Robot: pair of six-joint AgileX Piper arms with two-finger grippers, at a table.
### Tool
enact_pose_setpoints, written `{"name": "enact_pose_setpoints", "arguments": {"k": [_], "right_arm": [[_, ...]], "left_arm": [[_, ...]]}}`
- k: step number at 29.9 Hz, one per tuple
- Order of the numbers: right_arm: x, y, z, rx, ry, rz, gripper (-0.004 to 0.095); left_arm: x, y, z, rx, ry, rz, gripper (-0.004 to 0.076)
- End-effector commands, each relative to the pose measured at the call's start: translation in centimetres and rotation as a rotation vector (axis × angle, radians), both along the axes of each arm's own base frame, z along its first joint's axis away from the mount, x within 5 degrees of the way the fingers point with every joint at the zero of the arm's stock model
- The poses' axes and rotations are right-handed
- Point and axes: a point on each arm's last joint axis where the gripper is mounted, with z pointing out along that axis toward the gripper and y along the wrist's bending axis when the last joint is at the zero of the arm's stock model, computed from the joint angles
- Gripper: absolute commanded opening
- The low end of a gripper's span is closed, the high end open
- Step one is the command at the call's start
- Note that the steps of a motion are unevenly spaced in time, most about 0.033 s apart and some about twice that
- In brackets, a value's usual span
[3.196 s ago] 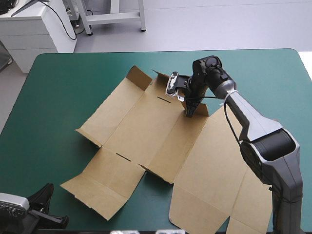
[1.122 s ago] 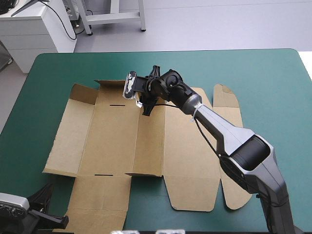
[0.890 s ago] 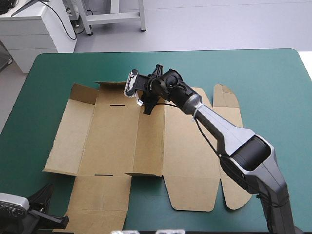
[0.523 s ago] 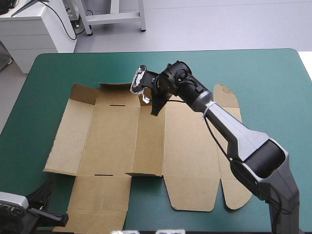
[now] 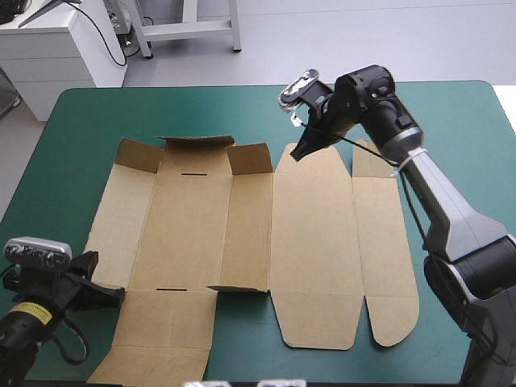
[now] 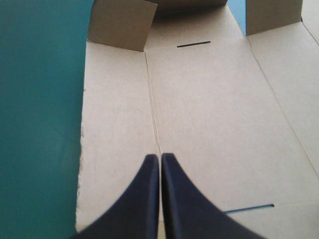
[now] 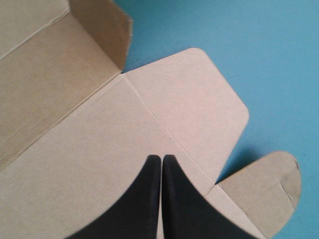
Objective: Fold the box
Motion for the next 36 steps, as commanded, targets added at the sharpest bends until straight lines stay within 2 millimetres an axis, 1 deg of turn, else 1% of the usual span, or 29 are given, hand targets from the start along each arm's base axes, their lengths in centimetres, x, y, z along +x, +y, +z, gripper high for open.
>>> {"name": "enact_pose_setpoints", "arguments": {"k": [1,4,7,9,11,15,19,22,25,31,34,36], "right_arm": [[-2.0,-2.8,3.8,0.086,-0.058,-0.105,-0.001],[-2.7,-4.2,3.2,0.075,-0.023,-0.156,-0.001],[-3.5,-5.8,1.9,0.04,0.022,-0.216,-0.001],[-4.2,-7.1,1.2,0.035,0.058,-0.249,-0.001],[-5.0,-8.6,0.6,0.033,0.087,-0.286,-0.001],[-7.1,-11.4,-0.1,0.032,0.122,-0.351,-0.0015],[-9.7,-13.8,-0.4,0.096,0.142,-0.397,-0.0015],[-11.7,-15.3,-0.5,0.158,0.14,-0.431,-0.0015],[-13.6,-16.4,-0.5,0.183,0.13,-0.478,-0.0015],[-17.3,-17.0,-0.9,0.185,0.108,-0.521,-0.0015],[-19.2,-17.2,-1.3,0.18,0.098,-0.547,-0.0015],[-20.4,-17.3,-1.7,0.178,0.091,-0.559,-0.0015]], "left_arm": [[2.4,-0.3,3.2,0.022,-0.078,0.004,-0.0008],[4.2,-0.5,4.1,0.06,-0.056,-0.006,-0.0007],[5.9,-0.6,4.3,0.103,-0.023,-0.004,-0.0006],[6.8,-0.6,4.3,0.134,0.003,-0.006,-0.0004],[7.8,-0.7,4.1,0.168,0.029,-0.008,0.0018],[9.7,-0.5,3.5,0.183,0.083,0.013,0.0018],[11.7,1.1,3.0,0.13,0.146,0.094,0.0018],[12.8,2.1,3.1,0.039,0.179,0.068,0.0018],[14.0,3.7,2.8,-0.096,0.25,0.038,0.0018],[17.1,8.0,1.0,-0.387,0.401,0.0,0.0018],[18.5,10.0,0.4,-0.467,0.445,0.005,0.0017],[19.3,10.9,0.0,-0.48,0.473,0.005,0.0016]]}}
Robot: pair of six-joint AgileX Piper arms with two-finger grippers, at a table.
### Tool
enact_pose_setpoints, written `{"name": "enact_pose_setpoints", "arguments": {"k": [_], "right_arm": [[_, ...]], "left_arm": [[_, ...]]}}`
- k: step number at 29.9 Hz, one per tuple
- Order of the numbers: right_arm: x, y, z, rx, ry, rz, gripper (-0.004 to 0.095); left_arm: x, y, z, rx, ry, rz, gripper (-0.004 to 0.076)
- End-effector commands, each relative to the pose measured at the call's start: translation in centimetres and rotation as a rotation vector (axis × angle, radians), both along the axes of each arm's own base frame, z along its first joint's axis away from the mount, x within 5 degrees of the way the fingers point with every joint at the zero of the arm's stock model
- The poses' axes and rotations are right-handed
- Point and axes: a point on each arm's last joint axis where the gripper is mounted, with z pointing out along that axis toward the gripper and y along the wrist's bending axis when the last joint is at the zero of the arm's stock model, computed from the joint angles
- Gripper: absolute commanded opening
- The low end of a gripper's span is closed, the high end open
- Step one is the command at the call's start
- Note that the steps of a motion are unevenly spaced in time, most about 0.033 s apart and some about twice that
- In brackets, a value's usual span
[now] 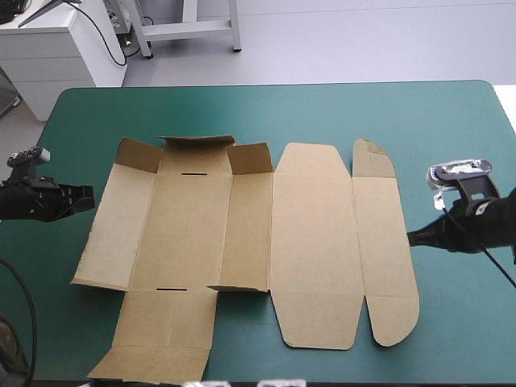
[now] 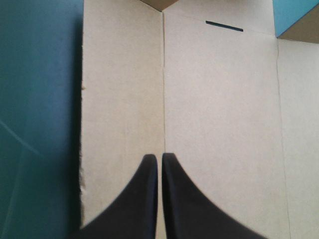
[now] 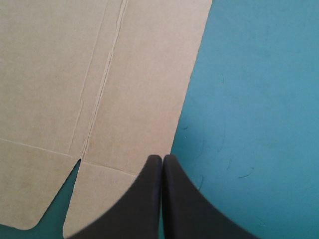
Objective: Fold the box
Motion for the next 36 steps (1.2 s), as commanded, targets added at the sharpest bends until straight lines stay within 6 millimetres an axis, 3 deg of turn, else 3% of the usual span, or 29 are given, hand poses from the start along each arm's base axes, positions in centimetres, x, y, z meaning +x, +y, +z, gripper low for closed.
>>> {"name": "enact_pose_setpoints", "arguments": {"k": [1,11,15,22,25,31,33,36], "right_arm": [[-2.0,-0.1,0.7,-0.005,-0.081,-0.025,-0.0015],[-6.0,0.2,-0.5,0.003,-0.161,-0.044,-0.0015],[-6.5,0.3,-0.3,0.007,-0.176,-0.044,-0.0015],[-6.5,0.3,-0.3,0.017,-0.177,-0.043,-0.0015],[-6.5,0.3,-0.3,0.016,-0.177,-0.041,-0.0015],[-6.5,0.4,-0.3,0.02,-0.177,-0.041,-0.0015],[-6.5,0.4,-0.3,0.02,-0.177,-0.041,-0.0015],[-6.5,0.4,-0.4,0.019,-0.176,-0.039,-0.0015]], "left_arm": [[1.3,0.9,1.3,-0.067,-0.039,-0.007,0.0016],[3.5,3.4,-2.7,-0.024,0.127,-0.019,0.0016],[3.7,3.5,-4.1,-0.059,0.198,-0.052,0.0016],[3.4,3.8,-4.8,-0.062,0.3,-0.013,0.0031],[3.3,3.8,-4.8,-0.061,0.313,-0.013,0.0137],[3.4,3.8,-4.8,-0.094,0.336,0.068,0.0531],[3.3,3.8,-4.8,-0.107,0.358,0.079,0.0584],[3.4,3.6,-4.8,-0.119,0.373,0.102,0.0573]]}}
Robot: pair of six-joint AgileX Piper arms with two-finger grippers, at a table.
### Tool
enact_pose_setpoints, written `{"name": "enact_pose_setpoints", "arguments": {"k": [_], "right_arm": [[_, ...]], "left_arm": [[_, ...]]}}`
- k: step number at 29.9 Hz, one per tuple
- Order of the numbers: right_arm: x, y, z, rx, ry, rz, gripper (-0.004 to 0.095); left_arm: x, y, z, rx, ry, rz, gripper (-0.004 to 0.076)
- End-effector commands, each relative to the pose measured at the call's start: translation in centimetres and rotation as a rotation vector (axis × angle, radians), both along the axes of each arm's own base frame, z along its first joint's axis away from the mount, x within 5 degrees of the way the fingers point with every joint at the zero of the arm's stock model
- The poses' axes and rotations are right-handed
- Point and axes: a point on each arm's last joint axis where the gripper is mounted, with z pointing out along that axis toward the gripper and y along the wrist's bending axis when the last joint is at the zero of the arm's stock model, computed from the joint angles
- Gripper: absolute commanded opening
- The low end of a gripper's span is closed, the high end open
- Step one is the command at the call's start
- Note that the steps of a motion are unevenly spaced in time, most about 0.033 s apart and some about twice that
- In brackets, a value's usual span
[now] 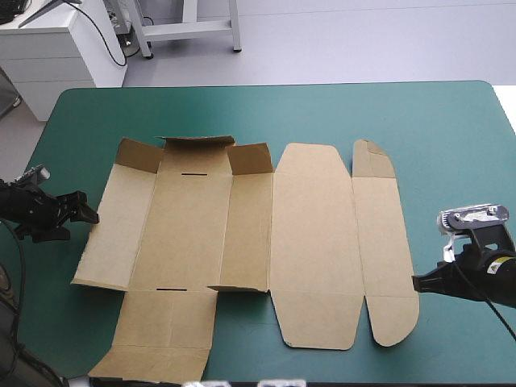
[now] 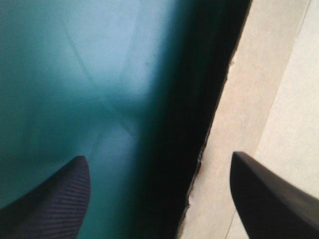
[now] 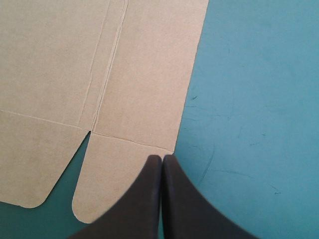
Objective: Fold the box
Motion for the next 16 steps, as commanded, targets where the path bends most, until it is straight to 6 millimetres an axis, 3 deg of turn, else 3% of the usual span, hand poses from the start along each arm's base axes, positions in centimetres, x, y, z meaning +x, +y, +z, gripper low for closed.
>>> {"name": "enact_pose_setpoints", "arguments": {"k": [1,11,16], "right_arm": [[0.2,0.0,0.9,0.005,-0.066,-0.008,-0.0015],[0.1,0.0,0.9,0.004,-0.063,-0.006,-0.0015],[0.1,0.0,0.9,0.004,-0.063,-0.006,-0.0015]], "left_arm": [[-0.3,-1.2,2.4,-0.06,-0.003,-0.006,0.0568],[-0.2,-6.9,-0.2,-0.063,0.119,-0.185,0.055],[-0.5,-8.5,-1.0,-0.088,0.159,-0.205,0.0541]]}}
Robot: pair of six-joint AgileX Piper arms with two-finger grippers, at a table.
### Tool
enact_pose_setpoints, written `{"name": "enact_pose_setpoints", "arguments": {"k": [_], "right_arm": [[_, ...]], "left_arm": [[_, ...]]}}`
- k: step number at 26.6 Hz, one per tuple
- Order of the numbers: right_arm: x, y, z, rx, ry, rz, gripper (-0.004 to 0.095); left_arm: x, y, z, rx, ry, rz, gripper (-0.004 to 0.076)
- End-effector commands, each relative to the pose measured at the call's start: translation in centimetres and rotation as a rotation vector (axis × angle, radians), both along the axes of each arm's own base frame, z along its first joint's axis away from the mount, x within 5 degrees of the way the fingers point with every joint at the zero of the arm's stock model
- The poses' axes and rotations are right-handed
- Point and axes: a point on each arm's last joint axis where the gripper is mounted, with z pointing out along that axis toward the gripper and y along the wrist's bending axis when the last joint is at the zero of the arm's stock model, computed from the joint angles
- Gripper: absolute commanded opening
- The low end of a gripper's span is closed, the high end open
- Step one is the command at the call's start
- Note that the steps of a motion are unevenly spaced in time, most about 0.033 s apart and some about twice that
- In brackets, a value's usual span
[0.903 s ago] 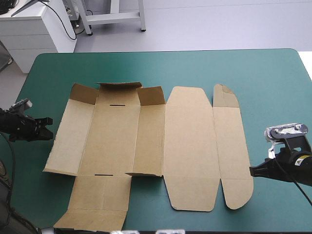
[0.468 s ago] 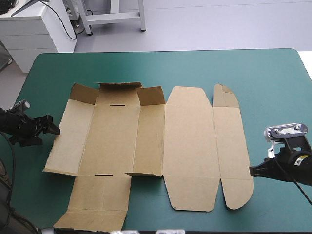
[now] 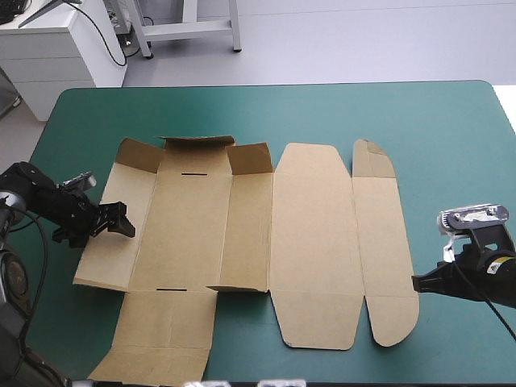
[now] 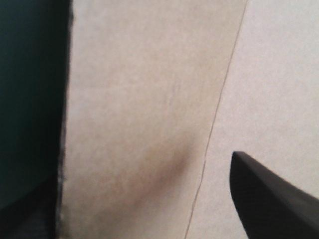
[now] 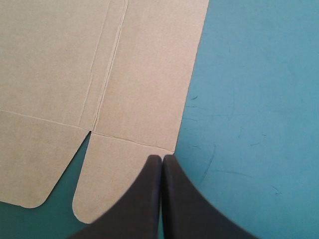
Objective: Fold the box
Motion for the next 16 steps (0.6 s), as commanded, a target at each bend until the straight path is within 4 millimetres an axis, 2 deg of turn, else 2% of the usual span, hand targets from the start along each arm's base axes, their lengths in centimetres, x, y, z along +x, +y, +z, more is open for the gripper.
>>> {"name": "enact_pose_setpoints", "arguments": {"k": [1,3,6,12,16], "right_arm": [[0.1,0.0,0.9,0.002,-0.063,-0.006,-0.0015],[0.1,0.0,0.9,0.002,-0.063,-0.006,-0.0015],[0.1,0.0,0.9,0.002,-0.063,-0.006,-0.0015],[0.1,0.0,0.9,0.002,-0.063,-0.006,-0.0015],[0.1,0.0,0.8,0.003,-0.061,-0.006,-0.0015]], "left_arm": [[-0.9,-1.6,1.2,-0.083,0.051,-0.03,0.0525],[-0.8,-1.8,1.4,-0.103,0.043,-0.02,0.0487],[-0.7,-2.0,1.5,-0.126,0.036,-0.01,0.037],[-0.9,-2.0,2.0,-0.119,0.012,-0.025,-0.0007],[-1.1,-2.0,4.0,-0.088,-0.069,-0.059,-0.0001]]}}
